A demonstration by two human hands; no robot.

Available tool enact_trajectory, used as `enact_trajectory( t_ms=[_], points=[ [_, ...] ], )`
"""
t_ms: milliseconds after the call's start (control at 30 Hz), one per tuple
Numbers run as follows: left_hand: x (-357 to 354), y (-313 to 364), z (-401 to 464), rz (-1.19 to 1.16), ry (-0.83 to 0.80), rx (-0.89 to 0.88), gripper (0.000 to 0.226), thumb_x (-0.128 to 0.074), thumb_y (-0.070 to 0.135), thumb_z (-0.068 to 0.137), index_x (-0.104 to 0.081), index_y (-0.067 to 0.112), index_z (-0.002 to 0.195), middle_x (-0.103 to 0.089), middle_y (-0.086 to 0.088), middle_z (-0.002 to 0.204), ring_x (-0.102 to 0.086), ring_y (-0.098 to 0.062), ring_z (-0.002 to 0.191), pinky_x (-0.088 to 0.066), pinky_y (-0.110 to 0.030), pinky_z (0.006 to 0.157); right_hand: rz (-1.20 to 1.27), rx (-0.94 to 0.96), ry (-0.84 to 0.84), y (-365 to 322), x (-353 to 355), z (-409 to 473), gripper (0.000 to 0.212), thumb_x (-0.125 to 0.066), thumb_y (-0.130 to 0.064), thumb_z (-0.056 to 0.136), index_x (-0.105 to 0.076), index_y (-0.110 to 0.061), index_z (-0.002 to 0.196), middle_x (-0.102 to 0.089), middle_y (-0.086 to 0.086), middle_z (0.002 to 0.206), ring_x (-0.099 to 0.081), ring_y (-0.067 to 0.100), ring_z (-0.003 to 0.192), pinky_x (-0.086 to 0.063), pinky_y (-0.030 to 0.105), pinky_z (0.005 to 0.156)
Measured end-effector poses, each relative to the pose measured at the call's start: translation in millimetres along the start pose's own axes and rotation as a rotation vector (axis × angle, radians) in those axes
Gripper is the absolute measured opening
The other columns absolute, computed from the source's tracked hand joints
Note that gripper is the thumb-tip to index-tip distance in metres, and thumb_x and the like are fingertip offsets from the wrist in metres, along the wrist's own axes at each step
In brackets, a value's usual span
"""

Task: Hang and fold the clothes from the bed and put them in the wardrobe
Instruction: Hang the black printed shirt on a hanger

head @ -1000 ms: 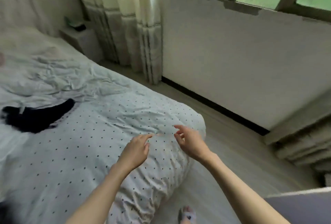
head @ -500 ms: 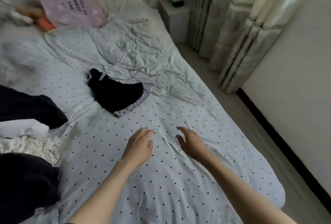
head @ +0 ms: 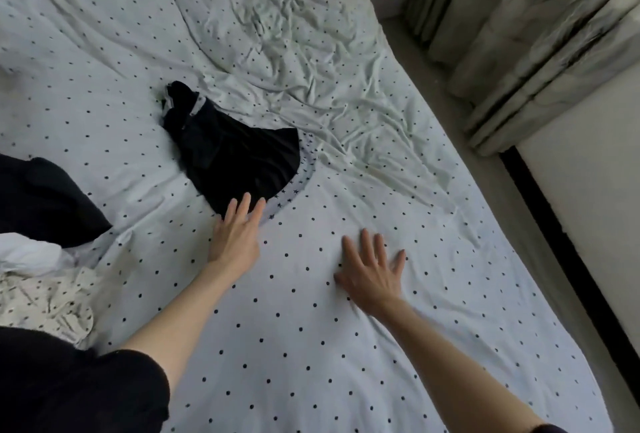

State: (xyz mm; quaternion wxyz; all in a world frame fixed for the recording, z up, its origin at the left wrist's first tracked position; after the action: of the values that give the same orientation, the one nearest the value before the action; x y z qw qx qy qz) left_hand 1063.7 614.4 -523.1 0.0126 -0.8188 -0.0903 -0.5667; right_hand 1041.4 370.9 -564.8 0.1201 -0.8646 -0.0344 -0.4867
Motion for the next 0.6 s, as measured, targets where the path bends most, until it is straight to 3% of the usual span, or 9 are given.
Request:
enact_trajectory(
  t_ms=[33, 100, 133, 200, 367, 500, 600],
  points=[
    [-5, -3, 13, -0.064, -0.02, 0.047, 0.061, -0.041, -0.002, 0.092, -0.024, 0.014, 0.148, -0.019, -0.009, 0.155, -0.019, -0.028, 0.142, -0.032, -0.039, 0.109, -0.013, -0.006, -0.007, 2, -3, 6, 0.066, -0.038, -0.055, 0.093, -0.003, -0.033, 0.145, 0.01, 0.001, 0.157, 0.009, 0.026, 0.144, -0.001, 0.068, 0.105],
    [-12, -7, 24, -0.128, 0.019, 0.084, 0.03, -0.042, -0.005, 0.091, -0.058, 0.002, 0.115, -0.055, -0.016, 0.122, -0.051, -0.033, 0.114, -0.047, -0.043, 0.087, -0.026, -0.006, -0.011, 2, -6, 9, 0.066, -0.038, -0.055, 0.092, -0.005, -0.033, 0.145, 0.007, 0.002, 0.156, 0.007, 0.027, 0.144, -0.004, 0.068, 0.105],
    [-13, -8, 27, -0.121, 0.053, 0.093, 0.022, -0.043, -0.005, 0.091, -0.063, 0.001, 0.099, -0.06, -0.016, 0.104, -0.056, -0.033, 0.097, -0.047, -0.042, 0.073, -0.027, -0.002, -0.011, 3, -6, 10, 0.066, -0.038, -0.055, 0.092, -0.005, -0.032, 0.145, 0.006, 0.002, 0.156, 0.006, 0.027, 0.144, -0.005, 0.068, 0.105],
    [-12, -10, 32, -0.097, 0.07, 0.097, 0.02, -0.047, -0.001, 0.092, -0.066, 0.002, 0.094, -0.06, -0.015, 0.093, -0.055, -0.032, 0.086, -0.04, -0.036, 0.062, -0.024, 0.006, -0.025, 5, -7, 12, 0.066, -0.039, -0.054, 0.092, -0.006, -0.032, 0.145, 0.005, 0.001, 0.156, 0.005, 0.026, 0.144, -0.007, 0.067, 0.105],
    [-6, 0, 23, -0.162, 0.058, 0.06, 0.021, -0.045, 0.003, 0.094, -0.064, 0.005, 0.103, -0.062, -0.015, 0.102, -0.055, -0.032, 0.095, -0.038, -0.034, 0.072, 0.096, 0.006, -0.09, 7, 1, 12, 0.056, -0.035, -0.047, 0.097, -0.011, -0.031, 0.146, 0.0, -0.003, 0.155, 0.005, 0.024, 0.144, -0.007, 0.064, 0.107],
    [-13, 38, -28, -0.205, 0.03, -0.064, 0.024, -0.047, 0.005, 0.091, -0.062, 0.013, 0.107, -0.063, -0.006, 0.106, -0.054, -0.026, 0.102, -0.037, -0.032, 0.078, 0.421, -0.033, -0.05, 7, 18, 0, 0.035, -0.03, -0.035, 0.102, -0.046, -0.02, 0.129, -0.038, 0.0, 0.136, -0.023, 0.021, 0.136, -0.021, 0.047, 0.104],
    [-29, 74, -84, -0.216, -0.006, -0.303, 0.028, -0.044, 0.003, 0.089, -0.063, 0.015, 0.106, -0.062, -0.003, 0.105, -0.054, -0.023, 0.102, -0.034, -0.029, 0.082, 0.753, -0.176, -0.063, 10, 30, -22, 0.041, -0.033, -0.033, 0.102, -0.054, -0.011, 0.13, -0.05, 0.007, 0.139, -0.038, 0.021, 0.133, -0.028, 0.03, 0.104]
  ],
)
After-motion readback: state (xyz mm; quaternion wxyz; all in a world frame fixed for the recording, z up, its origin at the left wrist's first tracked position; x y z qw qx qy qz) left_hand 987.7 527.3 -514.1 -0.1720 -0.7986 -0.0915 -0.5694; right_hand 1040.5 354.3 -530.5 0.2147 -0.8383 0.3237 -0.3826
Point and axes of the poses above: each hand's wrist, its own z-axis towards the middle knuckle, its own x-axis out of the back of the hand, y = z × x, the point moved 1 cm from there along z, towards the middle knuckle
